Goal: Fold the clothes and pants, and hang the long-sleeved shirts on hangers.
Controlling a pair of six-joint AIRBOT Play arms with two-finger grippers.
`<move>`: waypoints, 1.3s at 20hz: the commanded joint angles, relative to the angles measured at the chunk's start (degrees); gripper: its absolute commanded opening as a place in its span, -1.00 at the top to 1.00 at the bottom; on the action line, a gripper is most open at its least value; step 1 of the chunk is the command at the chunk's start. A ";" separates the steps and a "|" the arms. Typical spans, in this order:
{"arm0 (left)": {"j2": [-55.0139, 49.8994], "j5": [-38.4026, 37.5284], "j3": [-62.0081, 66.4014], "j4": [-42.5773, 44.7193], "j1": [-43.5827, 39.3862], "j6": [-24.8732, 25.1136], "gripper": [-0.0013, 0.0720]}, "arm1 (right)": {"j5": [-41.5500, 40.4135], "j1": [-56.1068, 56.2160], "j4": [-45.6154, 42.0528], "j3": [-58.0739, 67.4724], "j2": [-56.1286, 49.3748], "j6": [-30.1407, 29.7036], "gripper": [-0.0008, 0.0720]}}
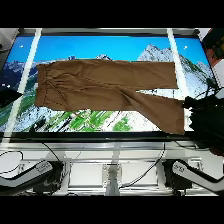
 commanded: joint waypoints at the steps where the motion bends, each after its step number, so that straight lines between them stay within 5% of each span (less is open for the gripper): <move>1: -0.11 -0.59 -0.02 -5.16 0.02 0.02 -0.49 | 4.39 -8.09 10.82 6.91 -8.81 -11.50 -0.27; 3: -0.11 -1.09 -0.02 -6.36 0.02 0.02 -0.50 | 7.04 -11.17 16.11 8.96 -14.95 -18.01 -0.49; 7: -0.13 -3.87 -0.02 -6.38 0.02 0.02 -0.50 | 4.83 -11.34 17.73 10.23 -22.47 -26.03 -0.49; 11: -0.13 -4.02 -0.02 -6.36 0.02 0.07 -0.69 | 4.07 -11.15 21.92 13.11 -26.95 -29.55 -0.48; 17: -0.70 -4.85 -0.13 -0.35 -2.49 0.02 -0.71 | 2.34 -10.88 23.06 15.10 -27.89 -31.67 -0.39; 22: -0.98 -2.32 -3.02 -0.35 -8.66 0.02 -0.70 | 1.46 -8.85 23.12 15.10 -29.64 -32.74 -0.19; 26: -0.98 1.03 -6.54 -0.31 -10.21 -0.04 -0.70 | 0.00 -5.57 22.93 15.10 -29.64 -35.71 0.29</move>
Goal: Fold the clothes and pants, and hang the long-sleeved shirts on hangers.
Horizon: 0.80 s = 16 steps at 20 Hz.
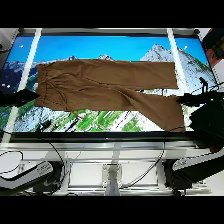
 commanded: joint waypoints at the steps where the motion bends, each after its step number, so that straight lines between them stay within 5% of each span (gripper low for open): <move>1: -0.04 2.36 -3.15 0.55 -1.22 -0.17 -0.69 | -2.32 2.27 -0.28 0.07 -0.22 -1.99 0.73; 2: -0.02 2.67 -4.28 1.70 -1.25 -0.98 -0.65 | -3.26 2.56 -0.28 0.07 -0.20 -1.97 0.95; 7: -0.04 4.94 -11.28 7.65 -1.25 -3.45 -0.66 | -4.52 2.56 -0.15 0.07 0.44 -1.90 0.95; 11: -0.48 20.52 -15.98 4.24 -1.29 -3.50 -0.66 | -4.59 2.56 0.02 0.07 0.63 -1.77 0.95; 16: -6.71 30.84 -16.35 -5.01 -2.25 -3.43 -0.66 | -4.63 2.56 0.70 0.07 0.66 -1.77 0.95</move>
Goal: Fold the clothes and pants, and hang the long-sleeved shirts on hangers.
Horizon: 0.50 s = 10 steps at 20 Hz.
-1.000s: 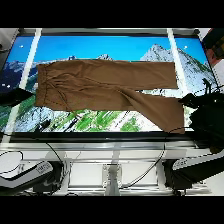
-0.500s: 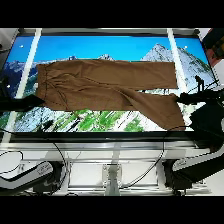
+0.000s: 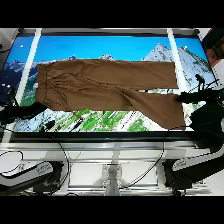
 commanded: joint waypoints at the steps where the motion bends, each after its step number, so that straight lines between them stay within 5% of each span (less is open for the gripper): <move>1: -4.07 9.60 -0.70 -8.39 -0.92 0.02 -0.66 | 0.00 0.04 1.31 0.07 0.04 0.00 0.95; 4: -6.21 15.37 -0.66 -11.47 -3.04 0.00 -0.51 | 0.00 0.04 2.99 0.09 0.07 -0.02 0.95; 7: -6.14 19.76 -0.11 -12.35 -4.28 -0.02 0.67 | -0.07 0.04 4.48 0.09 0.07 -0.04 0.95; 8: -6.14 19.74 0.55 -12.31 -4.26 0.00 0.87 | -0.17 0.07 5.20 0.09 0.07 -0.04 0.95; 10: -5.38 18.88 2.08 -12.26 -4.24 0.00 0.87 | -1.09 0.07 7.32 0.20 0.07 -0.04 0.95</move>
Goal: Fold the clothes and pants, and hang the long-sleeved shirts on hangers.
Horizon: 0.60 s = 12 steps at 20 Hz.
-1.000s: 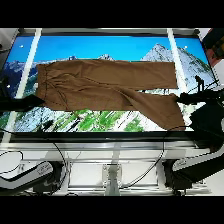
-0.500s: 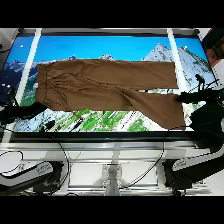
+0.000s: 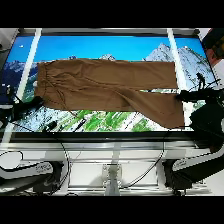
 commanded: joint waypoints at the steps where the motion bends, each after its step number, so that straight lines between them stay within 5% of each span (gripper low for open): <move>1: 1.49 2.16 1.73 -0.98 -0.37 0.04 0.87 | -1.51 0.15 3.74 0.68 0.02 0.02 0.95; 7: 11.65 1.38 1.60 8.17 0.81 -1.75 0.87 | -11.72 5.27 2.54 6.43 0.02 3.34 0.95; 12: 13.42 -2.01 1.57 28.28 2.89 -16.92 0.87 | -22.53 8.28 -3.26 6.49 0.00 13.92 0.95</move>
